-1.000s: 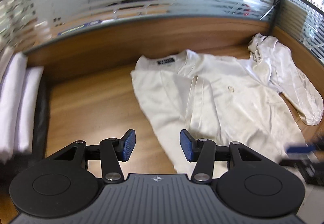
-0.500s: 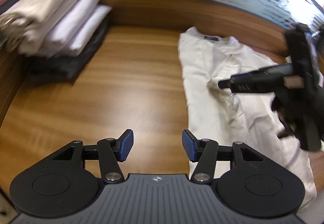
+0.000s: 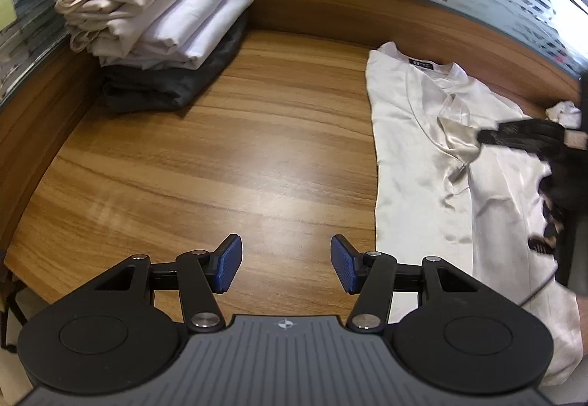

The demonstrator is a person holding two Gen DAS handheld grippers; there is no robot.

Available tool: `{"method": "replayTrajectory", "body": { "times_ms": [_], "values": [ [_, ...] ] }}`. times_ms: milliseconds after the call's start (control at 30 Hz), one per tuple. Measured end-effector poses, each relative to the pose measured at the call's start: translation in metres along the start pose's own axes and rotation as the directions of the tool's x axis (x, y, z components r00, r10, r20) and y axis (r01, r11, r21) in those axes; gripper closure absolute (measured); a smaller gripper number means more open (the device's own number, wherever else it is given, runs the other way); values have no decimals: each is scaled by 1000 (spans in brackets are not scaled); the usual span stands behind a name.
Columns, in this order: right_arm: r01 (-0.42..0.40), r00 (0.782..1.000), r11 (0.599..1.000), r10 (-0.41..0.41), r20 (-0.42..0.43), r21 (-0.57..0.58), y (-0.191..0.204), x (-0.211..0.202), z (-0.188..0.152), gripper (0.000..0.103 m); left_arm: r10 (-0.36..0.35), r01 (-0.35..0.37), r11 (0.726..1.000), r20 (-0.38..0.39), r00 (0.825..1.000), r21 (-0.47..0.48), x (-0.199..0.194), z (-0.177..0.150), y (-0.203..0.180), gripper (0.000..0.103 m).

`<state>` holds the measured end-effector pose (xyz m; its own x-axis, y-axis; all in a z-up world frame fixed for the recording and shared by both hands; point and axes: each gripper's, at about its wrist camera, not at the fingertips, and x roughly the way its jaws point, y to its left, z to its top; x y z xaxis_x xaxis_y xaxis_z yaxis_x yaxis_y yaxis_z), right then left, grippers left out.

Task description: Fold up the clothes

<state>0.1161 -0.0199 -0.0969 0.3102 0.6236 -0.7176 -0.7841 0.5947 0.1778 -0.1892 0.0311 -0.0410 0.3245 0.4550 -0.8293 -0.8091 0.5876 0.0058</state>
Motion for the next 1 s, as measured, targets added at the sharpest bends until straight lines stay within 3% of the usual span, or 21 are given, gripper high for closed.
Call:
{"method": "replayTrajectory", "body": {
  "times_ms": [100,233,333,433,767,1000],
  "values": [
    [56,998,987,-52,-29,152,-27,-10,-20,95,-13,13,999,1,1000,31,3,3,-3,43],
    [103,990,975,-82,-114,198,-50,-14,-39,92,-30,29,998,6,1000,57,4,5,-6,43],
    [107,990,978,-88,-110,179,-58,-24,-39,76,-38,38,997,10,999,70,4,5,-8,41],
    [70,995,989,-60,-81,129,-57,-27,-27,69,-43,43,996,6,999,75,4,3,-7,41],
    [-11,1000,998,12,-9,69,-69,32,55,67,-25,26,999,-19,999,44,-7,-21,-10,40],
    [33,995,995,-42,-95,-91,-64,92,76,67,12,-12,1000,-33,999,-9,-17,-36,-15,40]
  ]
}}
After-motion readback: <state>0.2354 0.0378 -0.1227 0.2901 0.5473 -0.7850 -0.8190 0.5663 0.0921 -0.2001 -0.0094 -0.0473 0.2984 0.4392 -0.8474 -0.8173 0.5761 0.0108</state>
